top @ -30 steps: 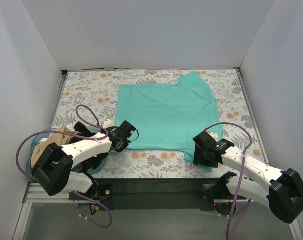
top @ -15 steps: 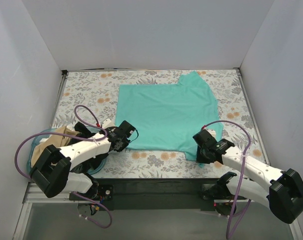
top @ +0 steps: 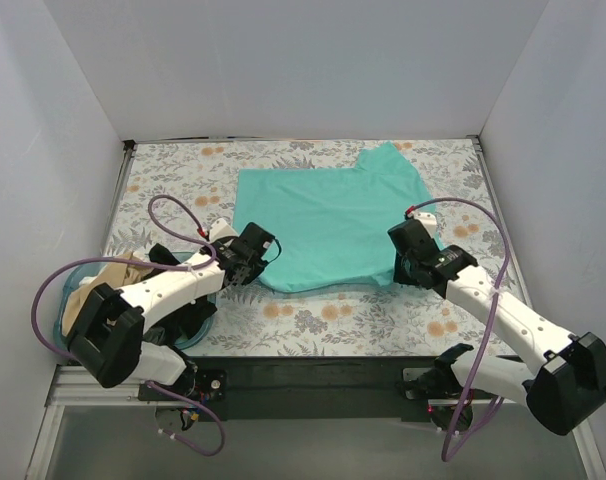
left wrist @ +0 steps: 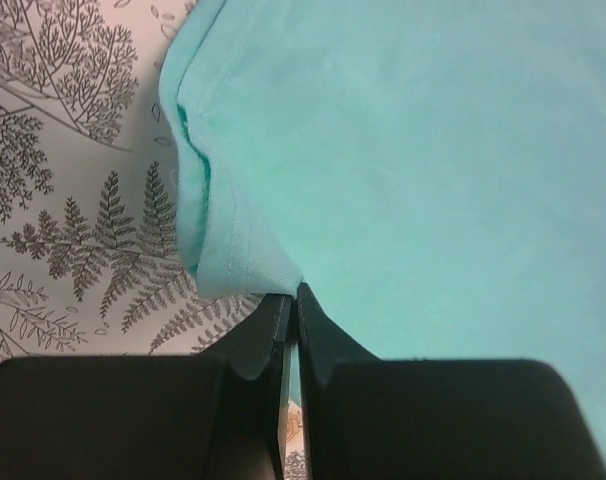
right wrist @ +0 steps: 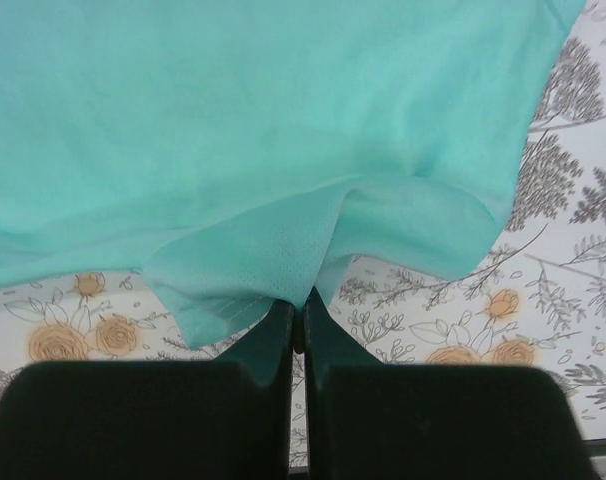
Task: Fold and stack the t-shirts
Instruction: Fold the tshirt
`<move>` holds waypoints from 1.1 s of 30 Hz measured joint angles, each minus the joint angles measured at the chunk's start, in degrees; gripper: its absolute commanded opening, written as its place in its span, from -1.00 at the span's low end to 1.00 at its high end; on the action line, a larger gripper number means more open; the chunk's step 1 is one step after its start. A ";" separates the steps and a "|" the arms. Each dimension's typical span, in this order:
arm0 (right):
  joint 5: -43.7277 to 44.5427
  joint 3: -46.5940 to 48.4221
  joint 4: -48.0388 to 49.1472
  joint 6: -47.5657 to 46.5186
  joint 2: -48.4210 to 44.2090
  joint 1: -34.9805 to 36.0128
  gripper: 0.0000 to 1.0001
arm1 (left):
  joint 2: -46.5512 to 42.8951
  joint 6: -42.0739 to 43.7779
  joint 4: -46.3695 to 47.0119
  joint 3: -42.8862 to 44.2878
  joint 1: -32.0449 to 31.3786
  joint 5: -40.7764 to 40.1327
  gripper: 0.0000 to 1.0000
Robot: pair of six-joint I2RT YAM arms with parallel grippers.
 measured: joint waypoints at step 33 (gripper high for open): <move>-6.23 23.15 8.33 -19.47 28.98 -14.29 -0.97 | 20.09 10.25 4.92 18.18 13.38 4.24 -1.00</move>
